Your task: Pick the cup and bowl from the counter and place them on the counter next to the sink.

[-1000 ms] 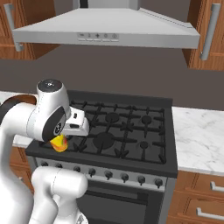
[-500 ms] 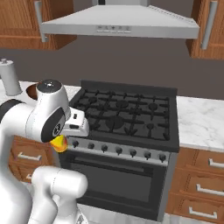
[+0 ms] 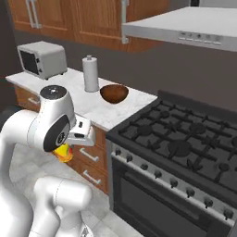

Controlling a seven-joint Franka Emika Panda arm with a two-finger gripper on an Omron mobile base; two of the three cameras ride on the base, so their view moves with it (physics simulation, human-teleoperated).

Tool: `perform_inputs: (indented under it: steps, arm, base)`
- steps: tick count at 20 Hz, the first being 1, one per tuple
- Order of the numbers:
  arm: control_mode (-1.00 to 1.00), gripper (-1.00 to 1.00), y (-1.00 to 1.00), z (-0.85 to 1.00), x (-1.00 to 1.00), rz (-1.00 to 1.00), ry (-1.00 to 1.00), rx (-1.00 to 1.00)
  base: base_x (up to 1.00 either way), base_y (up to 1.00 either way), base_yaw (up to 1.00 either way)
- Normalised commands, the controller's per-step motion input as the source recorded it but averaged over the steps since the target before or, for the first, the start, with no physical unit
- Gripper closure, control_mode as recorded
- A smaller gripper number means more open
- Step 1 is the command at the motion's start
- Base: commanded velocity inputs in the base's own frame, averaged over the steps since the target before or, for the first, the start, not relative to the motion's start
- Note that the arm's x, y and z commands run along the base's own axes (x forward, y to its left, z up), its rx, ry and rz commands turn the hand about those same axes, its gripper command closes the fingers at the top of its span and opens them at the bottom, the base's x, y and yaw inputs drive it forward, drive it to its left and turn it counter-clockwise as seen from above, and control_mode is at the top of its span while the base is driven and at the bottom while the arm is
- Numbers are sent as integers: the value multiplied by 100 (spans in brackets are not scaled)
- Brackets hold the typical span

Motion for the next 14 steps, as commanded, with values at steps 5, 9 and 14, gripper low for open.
perform_inputs:
  steps: [5,9,14]
  arm:
    - [100,100,0,0,0,0,0,0]
    - [100,100,0,0,0,0,0,0]
    - [100,100,0,0,0,0,0,0]
  base:
    - [-14,34,76]
    - [-9,26,79]
    - [-5,11,82]
